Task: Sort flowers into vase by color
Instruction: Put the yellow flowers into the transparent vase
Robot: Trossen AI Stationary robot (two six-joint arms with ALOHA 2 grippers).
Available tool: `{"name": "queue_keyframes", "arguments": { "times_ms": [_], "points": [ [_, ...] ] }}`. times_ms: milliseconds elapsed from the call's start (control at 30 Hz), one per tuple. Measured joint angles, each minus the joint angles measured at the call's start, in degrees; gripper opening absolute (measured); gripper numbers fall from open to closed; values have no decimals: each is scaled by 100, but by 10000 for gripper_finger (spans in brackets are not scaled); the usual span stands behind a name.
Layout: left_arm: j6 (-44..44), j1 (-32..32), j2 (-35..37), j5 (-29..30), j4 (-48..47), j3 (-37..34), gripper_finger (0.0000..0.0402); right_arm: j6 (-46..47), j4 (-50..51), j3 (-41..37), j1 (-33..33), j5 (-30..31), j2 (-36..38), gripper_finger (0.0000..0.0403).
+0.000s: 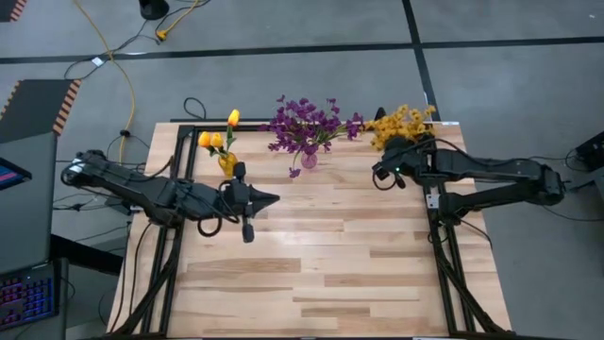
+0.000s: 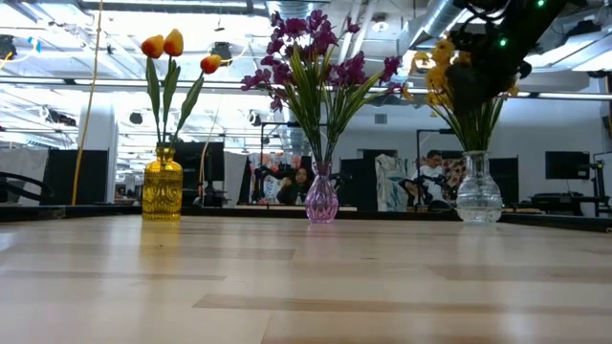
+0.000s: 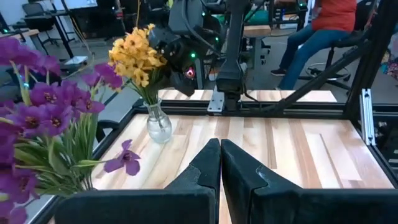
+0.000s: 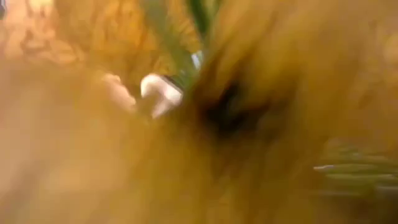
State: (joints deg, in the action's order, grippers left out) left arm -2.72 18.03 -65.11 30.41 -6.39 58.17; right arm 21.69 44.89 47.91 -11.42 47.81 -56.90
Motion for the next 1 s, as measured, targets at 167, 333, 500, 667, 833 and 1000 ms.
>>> {"name": "queue_keyframes", "arguments": {
  "times_ms": [167,333,500,667,833,1000],
  "points": [
    [45,-1,373,10,-150,0,0,84,332,248,2,-163,0,185],
    [19,0,846,52,-544,0,0,86,420,384,9,-456,0,183],
    [-4,-1,1226,93,-691,-113,0,95,686,509,9,-699,0,182],
    [-55,-1,1492,-25,-688,-386,0,92,1063,669,9,-758,0,182],
    [-114,0,1641,-33,-655,-603,0,93,1156,768,9,-758,0,182],
    [-20,1,2010,10,-663,-1023,0,88,1173,768,9,-758,0,182]
  ]
}}
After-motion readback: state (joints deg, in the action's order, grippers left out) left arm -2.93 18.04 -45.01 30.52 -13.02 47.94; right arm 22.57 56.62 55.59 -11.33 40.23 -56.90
